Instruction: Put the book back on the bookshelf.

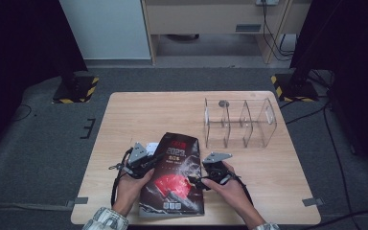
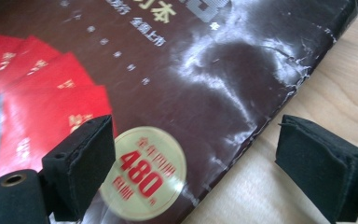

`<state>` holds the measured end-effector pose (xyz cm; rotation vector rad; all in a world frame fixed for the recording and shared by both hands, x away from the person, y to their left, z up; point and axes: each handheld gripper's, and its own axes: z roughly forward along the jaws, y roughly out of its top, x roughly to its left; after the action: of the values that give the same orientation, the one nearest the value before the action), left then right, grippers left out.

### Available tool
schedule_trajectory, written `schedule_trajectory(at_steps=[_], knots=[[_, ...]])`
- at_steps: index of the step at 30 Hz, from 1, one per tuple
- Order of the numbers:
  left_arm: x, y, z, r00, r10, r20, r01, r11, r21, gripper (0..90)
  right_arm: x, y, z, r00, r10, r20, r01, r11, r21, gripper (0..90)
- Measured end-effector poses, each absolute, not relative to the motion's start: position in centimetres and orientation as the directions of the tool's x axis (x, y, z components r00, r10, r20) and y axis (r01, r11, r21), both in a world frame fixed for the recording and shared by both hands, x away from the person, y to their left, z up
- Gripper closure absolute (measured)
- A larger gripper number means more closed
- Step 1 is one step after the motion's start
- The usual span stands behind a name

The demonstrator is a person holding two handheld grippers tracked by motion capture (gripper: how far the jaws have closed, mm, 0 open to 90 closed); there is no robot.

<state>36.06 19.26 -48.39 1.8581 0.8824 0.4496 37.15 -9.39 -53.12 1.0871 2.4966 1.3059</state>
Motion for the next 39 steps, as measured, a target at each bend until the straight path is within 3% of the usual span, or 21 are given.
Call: schedule_trajectory(at_steps=[20,27,30,33,39], knots=[[34.8,19.2,-47.1,0.711,0.701,-0.053,0.270,-0.203,0.941,89.9,38.3,-9.1,-53.6,-0.762,0.566,0.315,0.574,0.364,0.733,15.7],[35.3,19.3,-47.9,0.692,0.719,-0.069,0.325,-0.225,0.919,88.7,37.9,-8.7,-53.6,-0.768,0.562,0.308,0.566,0.370,0.737,15.4],[35.9,19.2,-48.6,0.649,0.758,-0.060,0.371,-0.247,0.895,76.1,37.8,-8.8,-53.7,-0.765,0.562,0.315,0.569,0.360,0.739,15.5],[36.2,19.3,-48.8,0.613,0.789,-0.032,0.383,-0.261,0.886,55.2,37.7,-8.7,-53.8,-0.766,0.565,0.306,0.563,0.360,0.744,15.5],[36.4,20.2,-48.9,0.498,0.862,0.092,0.383,-0.314,0.869,39.3,37.6,-8.7,-53.8,-0.773,0.565,0.289,0.550,0.369,0.749,15.5]])
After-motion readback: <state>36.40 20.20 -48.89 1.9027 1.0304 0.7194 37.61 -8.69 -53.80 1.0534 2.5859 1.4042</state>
